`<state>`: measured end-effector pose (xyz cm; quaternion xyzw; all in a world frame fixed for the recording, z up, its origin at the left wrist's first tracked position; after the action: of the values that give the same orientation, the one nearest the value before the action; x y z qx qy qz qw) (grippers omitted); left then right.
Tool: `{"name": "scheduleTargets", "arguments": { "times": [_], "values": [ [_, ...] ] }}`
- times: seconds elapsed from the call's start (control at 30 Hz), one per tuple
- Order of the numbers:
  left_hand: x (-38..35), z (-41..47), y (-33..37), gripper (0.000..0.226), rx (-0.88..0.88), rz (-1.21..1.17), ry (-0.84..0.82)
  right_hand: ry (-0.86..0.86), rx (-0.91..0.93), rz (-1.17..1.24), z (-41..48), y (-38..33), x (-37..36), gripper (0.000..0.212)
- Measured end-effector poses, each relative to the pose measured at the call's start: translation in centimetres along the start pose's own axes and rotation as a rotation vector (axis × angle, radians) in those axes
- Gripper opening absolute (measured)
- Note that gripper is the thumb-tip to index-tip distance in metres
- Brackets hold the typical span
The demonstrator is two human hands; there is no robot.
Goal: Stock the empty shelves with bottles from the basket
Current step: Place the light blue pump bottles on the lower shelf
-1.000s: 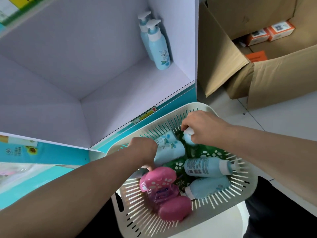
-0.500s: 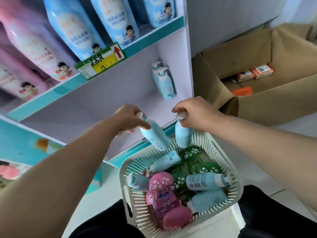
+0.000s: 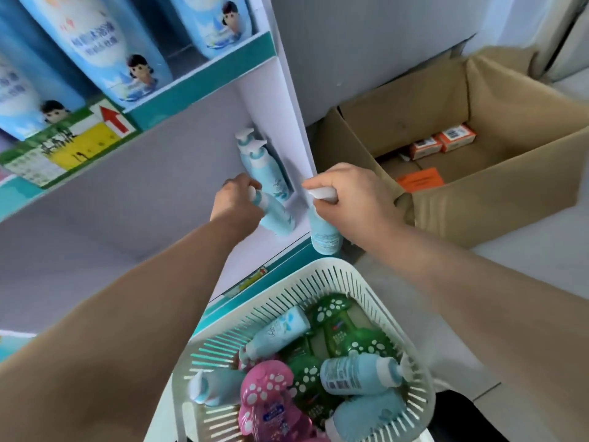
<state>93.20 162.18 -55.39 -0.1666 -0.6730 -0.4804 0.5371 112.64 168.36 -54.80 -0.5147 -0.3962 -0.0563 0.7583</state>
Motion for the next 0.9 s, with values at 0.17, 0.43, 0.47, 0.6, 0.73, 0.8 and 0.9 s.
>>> {"name": "scheduleTargets", "arguments": {
  "times": [0.17,0.43,0.47,0.6,0.73,0.8,0.9],
  "values": [
    [-1.0,2.2,0.3,0.042,-0.071,0.007,-0.05,-0.011,0.057,-0.006,0.2,2.4,-1.7,0.032],
    [-2.2,1.5,1.1,0.07,0.052,-0.264,0.073,-0.073,0.03,-0.027,-0.6,3.8,-2.4,0.037],
    [-2.3,1.4,1.0,0.07,0.052,-0.279,0.078,-0.072,0.027,-0.025,-0.7,3.9,-2.4,0.037],
    [-2.0,1.5,0.5,0.068,0.017,-0.296,0.089,-0.082,0.013,-0.017,-0.8,4.2,-2.7,0.037],
    [-2.1,2.0,0.0,0.066,0.071,-0.289,0.11,-0.11,-0.005,-0.016,-1.0,4.4,-3.1,0.039],
    [-2.4,2.1,-0.2,0.055,0.096,-0.272,0.147,-0.109,-0.012,-0.02,-1.1,4.5,-3.2,0.04],
    [-2.8,2.3,-0.2,0.039,0.066,-0.296,0.123,-0.104,-0.01,-0.012,-1.0,4.5,-3.3,0.04]
  ]
}}
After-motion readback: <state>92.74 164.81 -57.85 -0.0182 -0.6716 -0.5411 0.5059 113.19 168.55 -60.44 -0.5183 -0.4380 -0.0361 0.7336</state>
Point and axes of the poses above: each hand's wrist, its own z-axis towards the middle knuckle, its own x-axis out of the back of the hand, y = z × x, the point moved 1 cm from there along z, towards the middle knuckle, and after that the axes turned 8 degrees about -x, right-handed, at the moved point
